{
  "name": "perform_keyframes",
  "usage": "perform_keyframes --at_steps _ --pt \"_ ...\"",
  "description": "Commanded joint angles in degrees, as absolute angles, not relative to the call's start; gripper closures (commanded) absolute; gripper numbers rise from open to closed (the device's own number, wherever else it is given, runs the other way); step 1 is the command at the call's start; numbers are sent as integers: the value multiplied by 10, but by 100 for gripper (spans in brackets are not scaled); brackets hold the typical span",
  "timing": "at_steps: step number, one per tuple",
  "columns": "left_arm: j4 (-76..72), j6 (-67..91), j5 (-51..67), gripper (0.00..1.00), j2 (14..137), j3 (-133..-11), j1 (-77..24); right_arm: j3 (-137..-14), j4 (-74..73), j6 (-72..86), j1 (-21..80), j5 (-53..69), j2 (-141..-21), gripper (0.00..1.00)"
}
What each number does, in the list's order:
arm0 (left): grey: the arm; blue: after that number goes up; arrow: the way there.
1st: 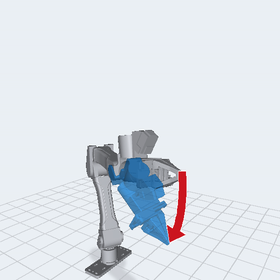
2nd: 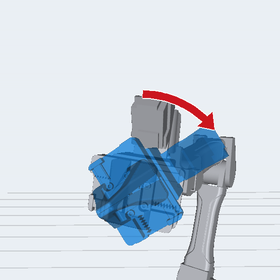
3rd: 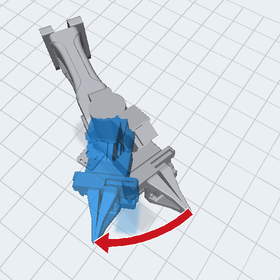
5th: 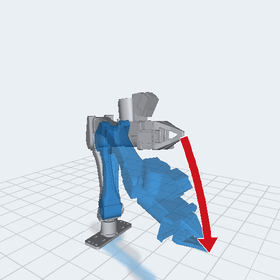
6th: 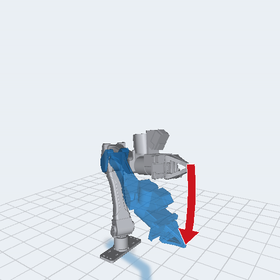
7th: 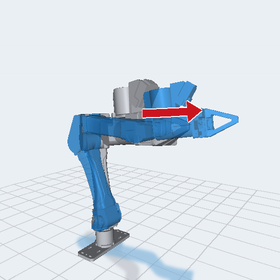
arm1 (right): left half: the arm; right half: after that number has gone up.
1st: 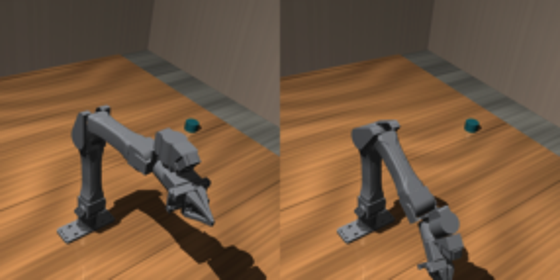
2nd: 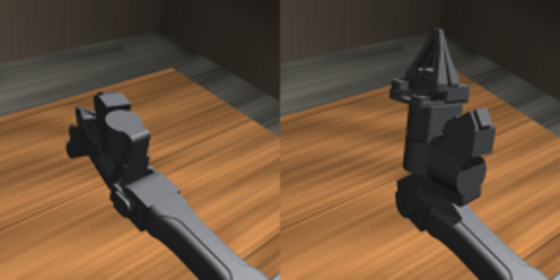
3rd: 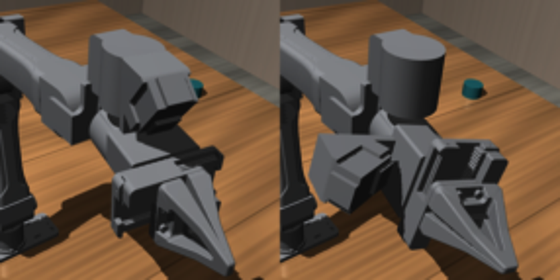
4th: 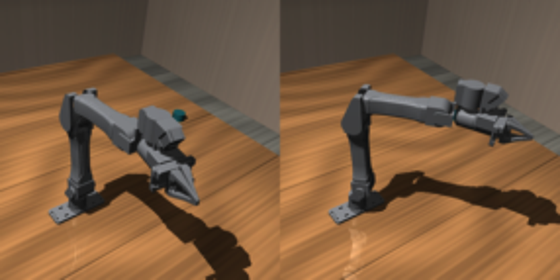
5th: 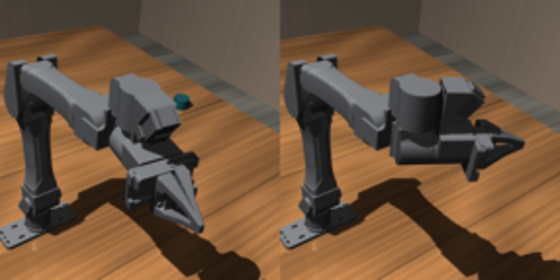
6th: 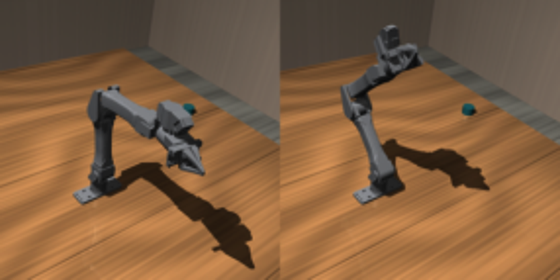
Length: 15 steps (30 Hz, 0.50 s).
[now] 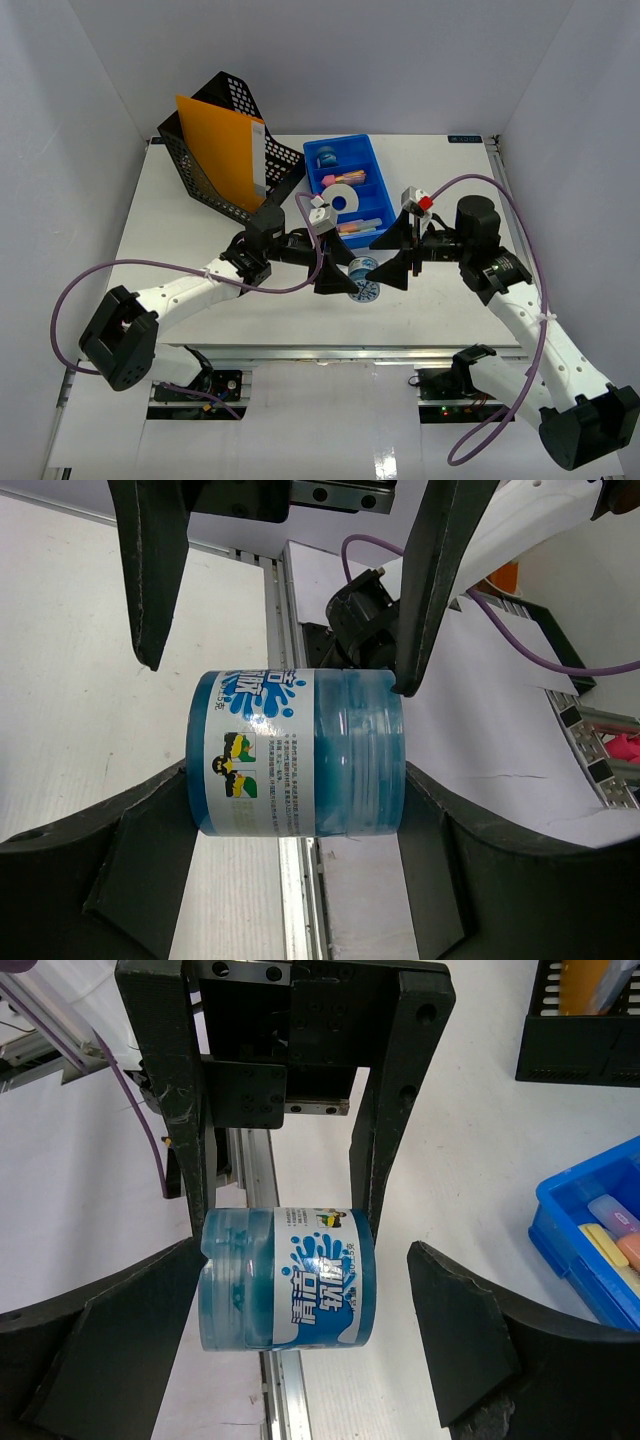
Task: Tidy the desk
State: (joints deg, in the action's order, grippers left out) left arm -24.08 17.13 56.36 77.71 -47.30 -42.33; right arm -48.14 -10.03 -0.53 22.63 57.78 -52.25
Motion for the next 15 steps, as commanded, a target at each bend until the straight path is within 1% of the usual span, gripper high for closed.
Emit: perform_keyframes --at_steps 1,15 --pt "-287 163 548 100 762 -519 -422 -474 -143 -24 234 559 -510 10" --pt "-270 154 546 100 771 -540 -422 -490 -165 -18 234 568 -485 10"
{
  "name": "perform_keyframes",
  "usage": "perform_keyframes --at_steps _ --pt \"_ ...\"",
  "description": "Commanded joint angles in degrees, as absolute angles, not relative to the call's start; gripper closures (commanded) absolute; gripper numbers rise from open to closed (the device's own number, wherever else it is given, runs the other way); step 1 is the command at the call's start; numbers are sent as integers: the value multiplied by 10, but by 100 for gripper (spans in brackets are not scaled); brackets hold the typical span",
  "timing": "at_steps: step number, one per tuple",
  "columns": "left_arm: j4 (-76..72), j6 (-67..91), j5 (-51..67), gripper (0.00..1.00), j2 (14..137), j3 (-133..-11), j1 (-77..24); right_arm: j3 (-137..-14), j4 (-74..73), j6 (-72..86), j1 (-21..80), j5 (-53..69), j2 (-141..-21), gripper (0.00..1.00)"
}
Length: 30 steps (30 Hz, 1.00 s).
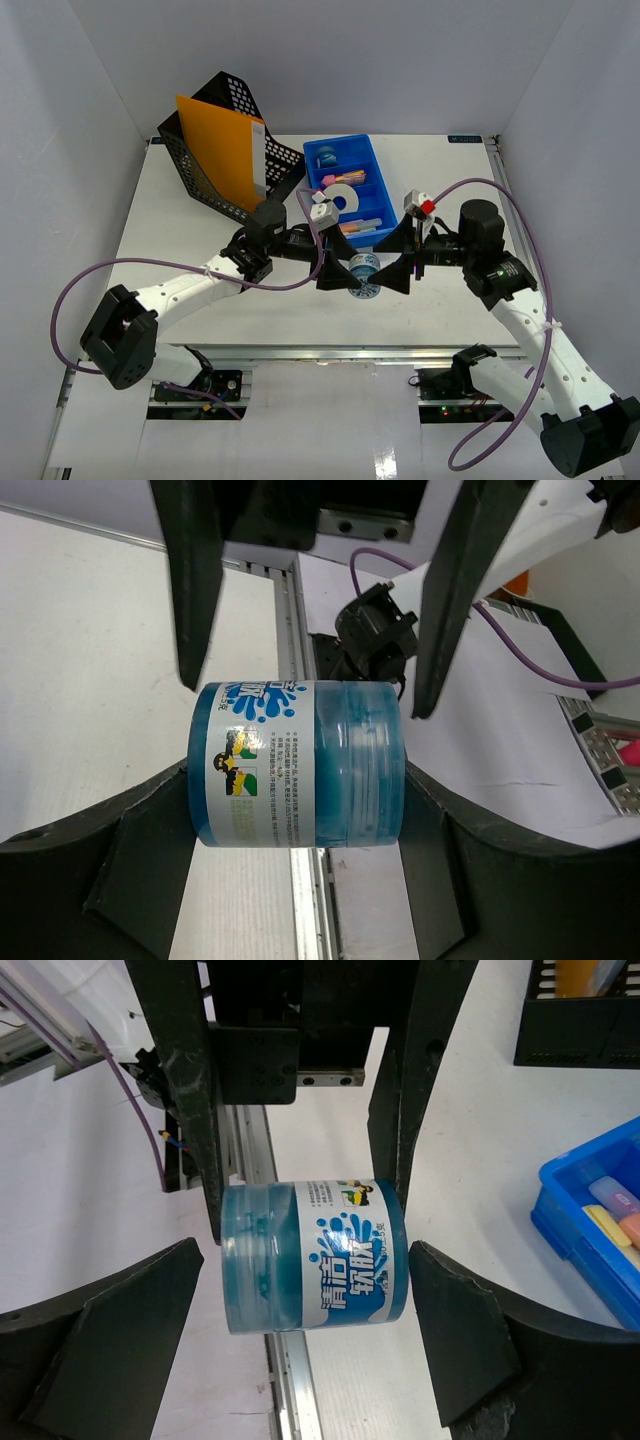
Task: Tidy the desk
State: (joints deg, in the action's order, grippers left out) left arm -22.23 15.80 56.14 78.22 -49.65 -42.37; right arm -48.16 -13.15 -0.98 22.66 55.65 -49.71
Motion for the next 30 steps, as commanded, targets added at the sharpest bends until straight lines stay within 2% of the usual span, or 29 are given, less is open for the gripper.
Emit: perform_keyframes --at_steps 1,14,18,19,21,24,29,30 --pt "-270 154 546 100 770 -539 -422 -490 -166 -18 234 566 -485 10" --pt "-273 160 552 100 755 -535 -422 -491 -152 -24 234 560 -503 10" --pt "-270 156 548 100 747 -534 -422 -496 -151 -29 234 571 -512 2" --pt "-270 156 548 100 748 -534 -422 -497 -151 -31 234 577 -514 11" --pt "-271 157 548 100 748 -533 -422 -500 -149 -35 234 591 -518 35" --pt "-274 159 548 100 750 -531 -422 -506 -149 -39 235 601 -522 62" --pt "-280 163 543 100 750 -522 -421 -512 -149 -46 234 615 -524 92" --pt "-280 164 543 99 749 -522 -421 -512 -149 -47 234 618 -524 92"
